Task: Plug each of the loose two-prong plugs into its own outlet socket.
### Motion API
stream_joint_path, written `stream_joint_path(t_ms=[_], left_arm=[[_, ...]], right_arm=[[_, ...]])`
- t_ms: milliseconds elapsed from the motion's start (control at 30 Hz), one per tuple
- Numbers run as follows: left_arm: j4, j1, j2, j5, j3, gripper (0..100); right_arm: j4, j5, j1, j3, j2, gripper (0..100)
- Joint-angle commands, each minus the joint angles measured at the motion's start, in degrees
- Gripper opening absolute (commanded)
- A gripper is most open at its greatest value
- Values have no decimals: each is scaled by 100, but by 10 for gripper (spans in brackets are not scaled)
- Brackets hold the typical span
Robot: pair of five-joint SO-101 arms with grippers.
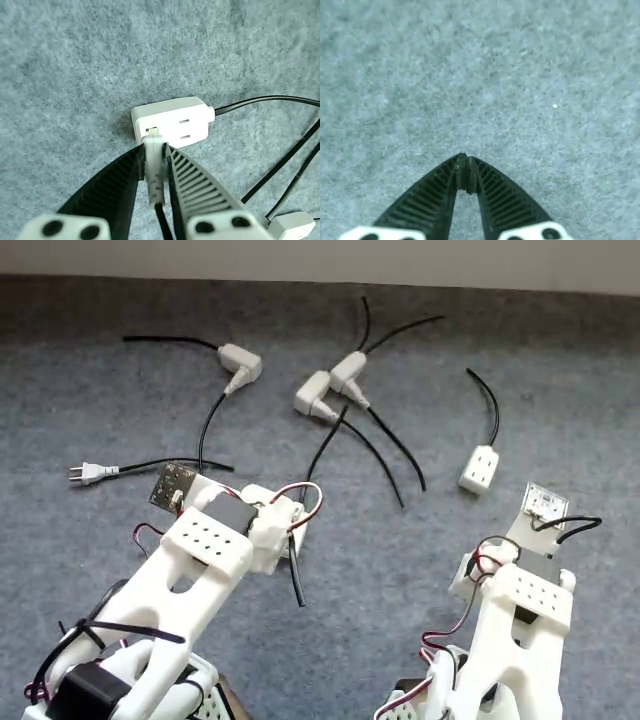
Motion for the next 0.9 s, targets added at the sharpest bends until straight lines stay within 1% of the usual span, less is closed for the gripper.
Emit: stream_joint_path(t_ms=[0, 167, 200, 333, 567, 667, 767, 867], left_arm=[[0, -57, -110, -53, 40, 7], [70, -233, -110, -70, 145, 7], [44, -242, -119, -149, 207, 7], [35, -189, -101, -835, 259, 7], [35, -233, -92, -993, 470, 7], [35, -233, -92, -1468, 470, 7], [44, -242, -84, -1565, 523, 7], [35, -242, -84, -2259, 760, 7]], right_arm=[[-75, -53, 13, -31, -40, 8], [-75, -53, 31, -31, -40, 8], [-75, -53, 22, -31, -40, 8], [-75, -53, 22, -31, -40, 8], [-75, -53, 31, -31, -40, 8], [-75, -53, 31, -31, -40, 8], [-75, -53, 31, -31, -40, 8], [-75, -53, 31, -31, -40, 8]])
